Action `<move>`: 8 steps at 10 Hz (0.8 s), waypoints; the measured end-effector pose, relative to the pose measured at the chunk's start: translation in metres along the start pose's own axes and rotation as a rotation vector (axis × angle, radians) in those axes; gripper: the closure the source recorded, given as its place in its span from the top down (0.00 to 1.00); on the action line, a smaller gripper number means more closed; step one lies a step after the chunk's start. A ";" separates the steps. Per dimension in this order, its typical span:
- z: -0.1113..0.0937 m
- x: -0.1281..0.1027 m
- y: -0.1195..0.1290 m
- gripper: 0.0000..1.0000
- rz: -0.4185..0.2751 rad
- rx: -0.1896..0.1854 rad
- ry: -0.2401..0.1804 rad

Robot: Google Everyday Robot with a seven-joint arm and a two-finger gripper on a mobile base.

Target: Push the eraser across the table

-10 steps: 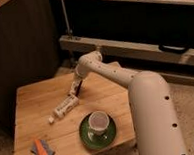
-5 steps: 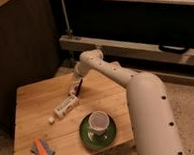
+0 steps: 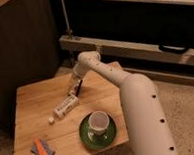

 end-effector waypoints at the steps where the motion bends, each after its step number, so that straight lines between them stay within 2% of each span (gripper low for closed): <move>1: 0.004 0.000 -0.001 0.00 0.000 0.007 0.002; 3: 0.010 0.002 -0.002 0.00 0.002 0.018 0.015; 5: 0.017 0.004 -0.004 0.00 0.006 0.044 0.028; 8: 0.025 0.006 -0.004 0.00 0.014 0.065 0.030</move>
